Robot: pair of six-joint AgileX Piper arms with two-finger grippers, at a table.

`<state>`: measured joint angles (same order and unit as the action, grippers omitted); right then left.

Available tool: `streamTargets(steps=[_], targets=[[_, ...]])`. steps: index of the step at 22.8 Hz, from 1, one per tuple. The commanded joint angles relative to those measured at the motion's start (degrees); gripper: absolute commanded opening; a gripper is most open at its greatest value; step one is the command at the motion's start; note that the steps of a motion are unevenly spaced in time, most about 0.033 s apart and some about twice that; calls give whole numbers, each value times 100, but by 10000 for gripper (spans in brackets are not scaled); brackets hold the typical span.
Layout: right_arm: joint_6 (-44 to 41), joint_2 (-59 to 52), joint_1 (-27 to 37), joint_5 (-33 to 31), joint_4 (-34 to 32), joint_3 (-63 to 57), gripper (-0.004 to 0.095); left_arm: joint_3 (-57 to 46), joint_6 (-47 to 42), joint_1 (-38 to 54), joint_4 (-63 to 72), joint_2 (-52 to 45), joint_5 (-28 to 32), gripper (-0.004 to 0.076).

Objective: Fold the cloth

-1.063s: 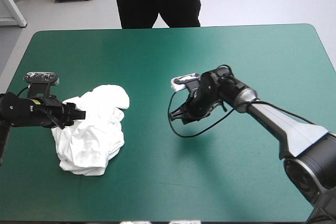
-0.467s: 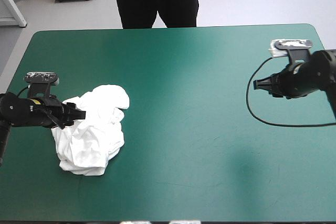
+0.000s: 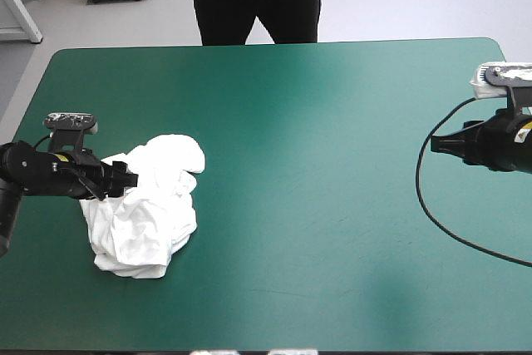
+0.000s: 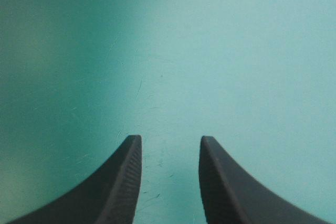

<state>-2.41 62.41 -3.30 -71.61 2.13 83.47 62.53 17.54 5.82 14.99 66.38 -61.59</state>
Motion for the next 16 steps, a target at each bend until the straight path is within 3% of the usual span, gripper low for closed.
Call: streamTargets(steps=[1,16], targets=[[4,-71,50,9,-12,129,347,197,30,-6,138,196,429,541],[-107,163,50,19,98,129,347,197,200,-102,202,2508,1274,528]])
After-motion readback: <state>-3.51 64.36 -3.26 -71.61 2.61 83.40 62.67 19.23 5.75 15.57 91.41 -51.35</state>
